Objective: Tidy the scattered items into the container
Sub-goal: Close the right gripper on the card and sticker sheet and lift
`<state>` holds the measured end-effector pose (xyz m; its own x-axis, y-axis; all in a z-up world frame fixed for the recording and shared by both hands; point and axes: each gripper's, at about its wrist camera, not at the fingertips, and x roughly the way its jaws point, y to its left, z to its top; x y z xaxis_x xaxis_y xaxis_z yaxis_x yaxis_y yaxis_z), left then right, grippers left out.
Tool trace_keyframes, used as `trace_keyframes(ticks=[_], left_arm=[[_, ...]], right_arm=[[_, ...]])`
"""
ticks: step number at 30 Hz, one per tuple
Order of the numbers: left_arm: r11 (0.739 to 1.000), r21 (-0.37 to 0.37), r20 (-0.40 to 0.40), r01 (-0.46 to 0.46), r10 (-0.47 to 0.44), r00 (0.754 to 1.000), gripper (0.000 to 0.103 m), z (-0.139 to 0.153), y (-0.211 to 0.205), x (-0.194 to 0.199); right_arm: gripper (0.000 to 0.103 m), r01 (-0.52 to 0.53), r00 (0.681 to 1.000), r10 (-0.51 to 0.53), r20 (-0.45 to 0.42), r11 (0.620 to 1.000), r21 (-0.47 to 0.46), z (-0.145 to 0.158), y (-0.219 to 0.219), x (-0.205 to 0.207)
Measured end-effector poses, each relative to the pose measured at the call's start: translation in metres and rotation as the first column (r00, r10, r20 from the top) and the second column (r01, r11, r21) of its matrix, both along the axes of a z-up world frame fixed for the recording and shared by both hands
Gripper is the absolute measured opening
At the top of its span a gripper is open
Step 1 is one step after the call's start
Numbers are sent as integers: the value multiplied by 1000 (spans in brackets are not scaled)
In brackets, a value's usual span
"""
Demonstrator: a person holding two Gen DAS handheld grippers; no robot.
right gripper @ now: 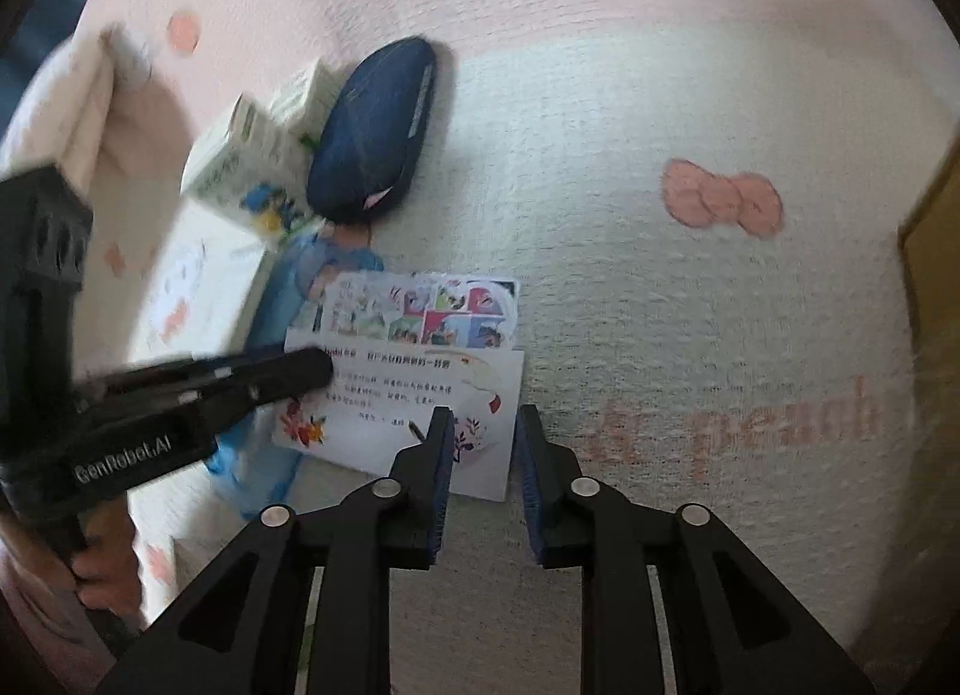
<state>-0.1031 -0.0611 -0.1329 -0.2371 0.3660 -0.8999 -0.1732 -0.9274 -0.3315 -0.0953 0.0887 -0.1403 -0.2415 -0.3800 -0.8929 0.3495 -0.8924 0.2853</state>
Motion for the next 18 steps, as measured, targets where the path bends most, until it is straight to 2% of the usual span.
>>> trace_keyframes(ticks=[6, 10, 11, 12, 13, 16, 18], left_arm=[[1000, 6, -14, 19, -19, 1000, 19, -1, -2, 1], [999, -18, -56, 43, -44, 997, 19, 1, 2, 7], [999, -23, -63, 44, -45, 997, 19, 1, 3, 8], [999, -22, -63, 40, -41, 997, 18, 1, 3, 8], [999, -19, -65, 32, -34, 997, 18, 2, 3, 9], [998, -61, -86, 31, -36, 996, 18, 7, 2, 12], [997, -75, -105, 34, -41, 994, 18, 15, 1, 14]], right_arm=[[37, 23, 999, -21, 42, 998, -58, -2, 2, -2], [39, -3, 1000, 3, 6, 997, -71, -4, 2, 3], [35, -3, 1000, 2, -20, 999, -51, -3, 1, 6], [23, 3, 999, -3, -40, 1000, -22, -2, 2, 8], [19, 13, 998, -13, -62, 1000, -2, -1, 2, 12], [13, 81, 996, -84, -34, 992, -92, 2, 12, 13], [9, 68, 996, -73, -52, 993, -101, 9, 13, 16]])
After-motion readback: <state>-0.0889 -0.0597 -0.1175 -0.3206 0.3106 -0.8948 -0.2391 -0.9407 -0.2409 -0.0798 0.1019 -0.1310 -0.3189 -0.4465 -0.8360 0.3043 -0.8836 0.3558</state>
